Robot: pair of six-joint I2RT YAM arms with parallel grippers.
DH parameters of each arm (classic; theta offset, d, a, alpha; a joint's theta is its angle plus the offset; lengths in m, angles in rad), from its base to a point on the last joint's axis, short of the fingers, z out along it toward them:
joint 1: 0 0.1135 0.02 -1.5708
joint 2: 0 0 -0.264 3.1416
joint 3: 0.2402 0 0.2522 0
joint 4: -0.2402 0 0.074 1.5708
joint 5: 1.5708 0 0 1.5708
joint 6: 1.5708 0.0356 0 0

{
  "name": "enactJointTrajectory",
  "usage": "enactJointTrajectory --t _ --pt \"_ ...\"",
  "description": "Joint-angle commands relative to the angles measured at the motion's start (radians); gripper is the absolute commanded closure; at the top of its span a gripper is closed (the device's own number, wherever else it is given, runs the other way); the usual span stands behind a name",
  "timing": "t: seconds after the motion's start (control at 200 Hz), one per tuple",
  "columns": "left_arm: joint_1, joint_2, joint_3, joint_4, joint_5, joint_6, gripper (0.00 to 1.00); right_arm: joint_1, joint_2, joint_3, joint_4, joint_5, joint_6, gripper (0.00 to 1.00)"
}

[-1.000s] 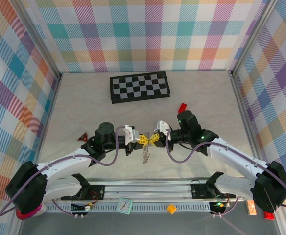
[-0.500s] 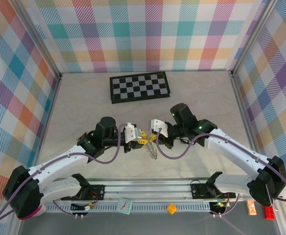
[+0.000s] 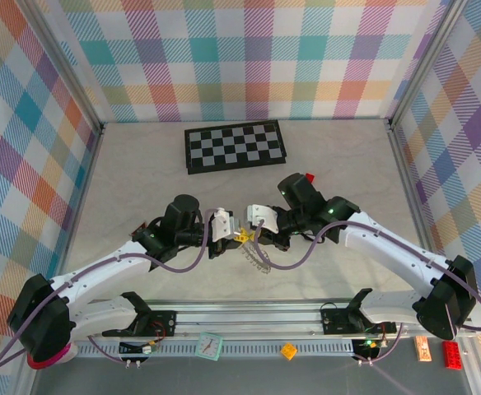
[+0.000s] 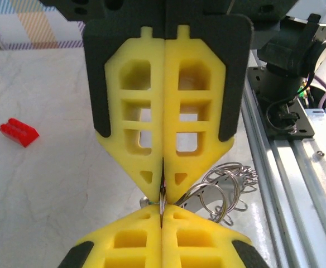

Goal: Put the keys on the keyring

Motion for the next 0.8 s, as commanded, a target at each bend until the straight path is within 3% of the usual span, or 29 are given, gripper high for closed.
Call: enactJointTrajectory --t 0.0,0.085,0.205,0.445,0.795 --pt "-0.007 -0.01 0.023 0.013 0.009 0.013 1.0 0.007 -0.032 -0.01 0.069 -0.041 0.041 0.92" --pt "-0.008 -0.018 -0.001 0.05 0.015 -0.005 1.0 -0.027 -0.073 -0.074 0.15 -0.076 0.107 0.79" --pt "-0.008 -0.029 -0.072 0.189 0.014 -0.068 1.0 -0.087 -0.117 -0.167 0.258 -0.154 0.21 0.69" --pt "-0.008 -0.013 -0.176 0.454 0.015 -0.185 1.0 -0.105 -0.186 -0.292 0.435 -0.183 0.308 0.65" --pt "-0.008 -0.001 -0.201 0.526 0.048 -0.22 1.0 -0.11 -0.191 -0.324 0.497 -0.207 0.311 0.65"
